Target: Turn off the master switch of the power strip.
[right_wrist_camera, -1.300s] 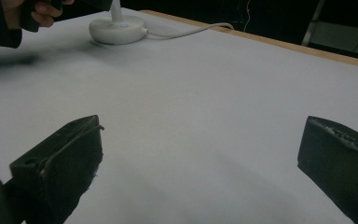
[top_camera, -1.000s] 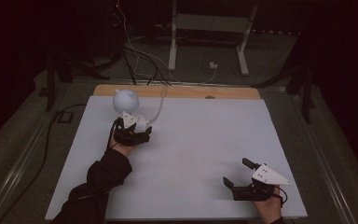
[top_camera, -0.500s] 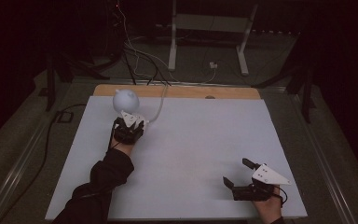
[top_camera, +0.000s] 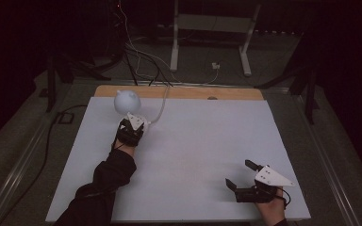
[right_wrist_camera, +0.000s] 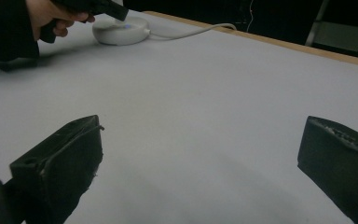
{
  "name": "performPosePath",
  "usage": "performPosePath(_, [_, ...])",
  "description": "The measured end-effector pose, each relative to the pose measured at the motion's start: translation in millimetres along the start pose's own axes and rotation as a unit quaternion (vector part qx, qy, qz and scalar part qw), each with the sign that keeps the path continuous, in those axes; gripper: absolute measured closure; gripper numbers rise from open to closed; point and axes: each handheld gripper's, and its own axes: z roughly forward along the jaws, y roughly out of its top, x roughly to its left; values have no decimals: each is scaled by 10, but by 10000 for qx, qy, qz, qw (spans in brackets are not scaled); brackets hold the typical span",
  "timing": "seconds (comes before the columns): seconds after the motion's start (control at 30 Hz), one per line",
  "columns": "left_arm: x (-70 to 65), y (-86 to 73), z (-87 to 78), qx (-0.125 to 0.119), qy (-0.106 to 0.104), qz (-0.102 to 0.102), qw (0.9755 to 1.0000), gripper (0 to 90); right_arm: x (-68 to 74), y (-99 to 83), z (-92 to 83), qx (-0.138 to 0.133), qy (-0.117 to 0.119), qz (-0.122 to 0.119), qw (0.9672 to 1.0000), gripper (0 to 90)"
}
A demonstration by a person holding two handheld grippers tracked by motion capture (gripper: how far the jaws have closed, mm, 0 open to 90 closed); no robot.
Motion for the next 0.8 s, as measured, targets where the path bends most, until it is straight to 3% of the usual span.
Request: performPosePath(0.8, [-39, -68, 100, -10, 134, 313, 9994, 900, 4, 0, -2, 25, 29, -20, 10000, 0])
